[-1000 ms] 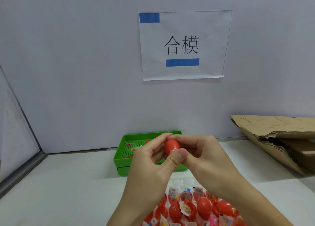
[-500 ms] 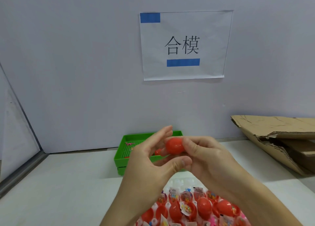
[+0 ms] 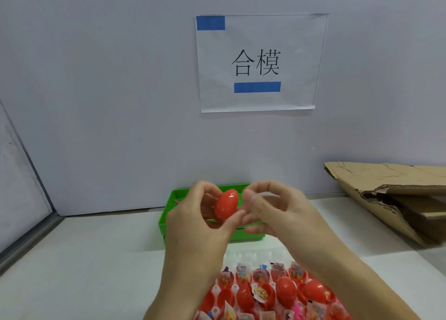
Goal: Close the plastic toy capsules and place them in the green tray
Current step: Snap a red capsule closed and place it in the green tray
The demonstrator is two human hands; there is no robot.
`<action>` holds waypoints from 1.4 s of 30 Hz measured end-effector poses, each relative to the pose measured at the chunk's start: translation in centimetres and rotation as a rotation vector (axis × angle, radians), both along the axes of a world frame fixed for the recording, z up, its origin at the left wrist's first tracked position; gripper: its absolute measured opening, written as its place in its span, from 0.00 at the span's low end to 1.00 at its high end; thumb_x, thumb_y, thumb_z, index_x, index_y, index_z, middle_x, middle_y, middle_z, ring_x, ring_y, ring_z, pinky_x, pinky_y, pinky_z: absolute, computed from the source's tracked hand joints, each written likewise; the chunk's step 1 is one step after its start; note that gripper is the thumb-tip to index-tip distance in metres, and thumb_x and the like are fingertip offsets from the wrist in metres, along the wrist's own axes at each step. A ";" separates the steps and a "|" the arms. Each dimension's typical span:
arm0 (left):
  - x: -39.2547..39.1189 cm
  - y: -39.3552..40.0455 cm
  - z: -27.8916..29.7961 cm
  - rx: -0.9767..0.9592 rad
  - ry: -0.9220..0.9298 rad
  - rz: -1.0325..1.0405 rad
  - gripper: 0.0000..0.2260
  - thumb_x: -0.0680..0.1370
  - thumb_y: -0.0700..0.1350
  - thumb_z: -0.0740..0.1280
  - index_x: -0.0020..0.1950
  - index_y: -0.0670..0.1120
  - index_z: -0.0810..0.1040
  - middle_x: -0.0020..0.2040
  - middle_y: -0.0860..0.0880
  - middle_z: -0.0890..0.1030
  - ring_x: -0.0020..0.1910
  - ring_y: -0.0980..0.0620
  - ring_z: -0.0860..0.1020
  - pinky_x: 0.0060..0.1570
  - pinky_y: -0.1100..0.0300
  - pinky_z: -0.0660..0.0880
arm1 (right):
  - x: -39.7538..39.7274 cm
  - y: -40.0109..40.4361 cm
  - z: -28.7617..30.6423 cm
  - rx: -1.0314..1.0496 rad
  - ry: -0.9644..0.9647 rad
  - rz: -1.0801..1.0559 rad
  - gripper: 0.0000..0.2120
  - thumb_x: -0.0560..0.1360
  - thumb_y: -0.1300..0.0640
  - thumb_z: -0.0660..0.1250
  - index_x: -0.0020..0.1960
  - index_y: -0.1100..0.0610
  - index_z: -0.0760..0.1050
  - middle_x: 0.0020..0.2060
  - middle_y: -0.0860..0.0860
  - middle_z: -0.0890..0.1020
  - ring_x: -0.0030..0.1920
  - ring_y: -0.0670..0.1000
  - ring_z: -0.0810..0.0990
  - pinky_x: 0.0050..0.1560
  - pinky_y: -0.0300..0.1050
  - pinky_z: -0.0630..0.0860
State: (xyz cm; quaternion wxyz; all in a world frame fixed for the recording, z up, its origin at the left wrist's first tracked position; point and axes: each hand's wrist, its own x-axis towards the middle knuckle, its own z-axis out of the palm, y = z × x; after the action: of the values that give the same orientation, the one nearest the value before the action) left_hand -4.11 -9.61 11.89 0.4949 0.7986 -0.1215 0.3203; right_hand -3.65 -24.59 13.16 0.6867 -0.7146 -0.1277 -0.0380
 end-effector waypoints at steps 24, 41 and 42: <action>0.3 -0.1 -0.5 0.314 0.027 -0.040 0.21 0.61 0.71 0.65 0.50 0.66 0.69 0.49 0.66 0.75 0.47 0.64 0.75 0.36 0.61 0.75 | 10.6 -18.3 0.9 -1.176 0.333 -0.774 0.20 0.74 0.59 0.60 0.66 0.57 0.68 0.61 0.59 0.75 0.62 0.62 0.73 0.58 0.55 0.74; 0.4 1.3 -1.4 0.600 0.377 -0.348 0.06 0.80 0.50 0.64 0.45 0.59 0.78 0.43 0.62 0.80 0.47 0.67 0.76 0.48 0.66 0.76 | 1.0 -6.4 0.0 -0.922 -0.112 -0.116 0.12 0.80 0.55 0.62 0.52 0.43 0.83 0.43 0.38 0.84 0.46 0.38 0.82 0.52 0.43 0.81; 0.5 1.4 -1.5 0.620 0.378 -0.327 0.07 0.80 0.48 0.62 0.46 0.59 0.77 0.46 0.63 0.79 0.49 0.68 0.75 0.49 0.68 0.75 | 0.9 -6.4 0.0 -0.931 -0.092 -0.104 0.12 0.80 0.56 0.62 0.51 0.43 0.83 0.42 0.39 0.84 0.45 0.38 0.82 0.51 0.44 0.81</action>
State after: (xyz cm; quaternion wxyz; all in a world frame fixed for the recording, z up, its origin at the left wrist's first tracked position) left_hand -3.60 -8.17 10.36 0.2882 0.9252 -0.2446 0.0329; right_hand -2.77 -31.03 13.16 0.2837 -0.9497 -0.1255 -0.0430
